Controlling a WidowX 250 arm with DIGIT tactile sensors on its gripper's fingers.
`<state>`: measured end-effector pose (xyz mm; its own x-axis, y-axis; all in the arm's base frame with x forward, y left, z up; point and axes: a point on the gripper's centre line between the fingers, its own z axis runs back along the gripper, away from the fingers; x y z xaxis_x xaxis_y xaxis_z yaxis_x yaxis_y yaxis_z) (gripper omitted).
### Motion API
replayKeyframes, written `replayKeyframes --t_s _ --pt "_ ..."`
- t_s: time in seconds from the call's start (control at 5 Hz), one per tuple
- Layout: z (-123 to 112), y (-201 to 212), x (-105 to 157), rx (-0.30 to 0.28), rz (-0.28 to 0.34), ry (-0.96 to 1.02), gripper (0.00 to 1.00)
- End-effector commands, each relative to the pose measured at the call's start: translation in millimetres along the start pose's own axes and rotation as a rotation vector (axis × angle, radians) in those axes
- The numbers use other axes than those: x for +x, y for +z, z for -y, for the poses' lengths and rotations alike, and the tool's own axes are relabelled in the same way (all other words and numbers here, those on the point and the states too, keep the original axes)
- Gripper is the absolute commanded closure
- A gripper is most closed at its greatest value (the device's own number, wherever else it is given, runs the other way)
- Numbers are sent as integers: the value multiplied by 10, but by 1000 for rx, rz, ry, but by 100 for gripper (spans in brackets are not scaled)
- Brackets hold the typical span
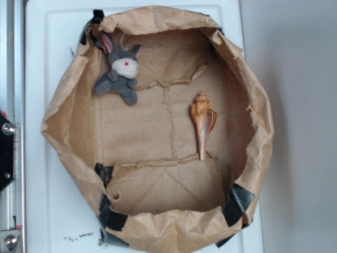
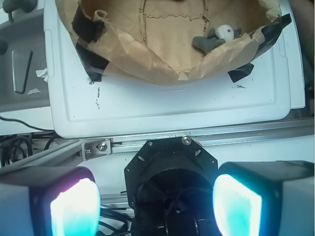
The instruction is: Grab the gray animal.
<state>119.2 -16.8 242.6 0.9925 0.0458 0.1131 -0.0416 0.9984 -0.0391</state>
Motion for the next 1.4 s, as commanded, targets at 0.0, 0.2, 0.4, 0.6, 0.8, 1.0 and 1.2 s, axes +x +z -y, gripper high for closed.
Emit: replayKeyframes --t_s 0.0,0.2,0.4,0.6,0.8,1.0,1.2 --pt "0 0 0 0 0 0 0" --pt "-183 -191 411 38 15 90 0" --pt "-329 -319 743 30 34 182 0" --pt "-552 -405 936 50 98 309 0" --pt "-776 -558 975 94 171 512 0" --pt "-835 -683 1072 112 200 599 0" --pt "-846 -791 1174 132 189 621 0"
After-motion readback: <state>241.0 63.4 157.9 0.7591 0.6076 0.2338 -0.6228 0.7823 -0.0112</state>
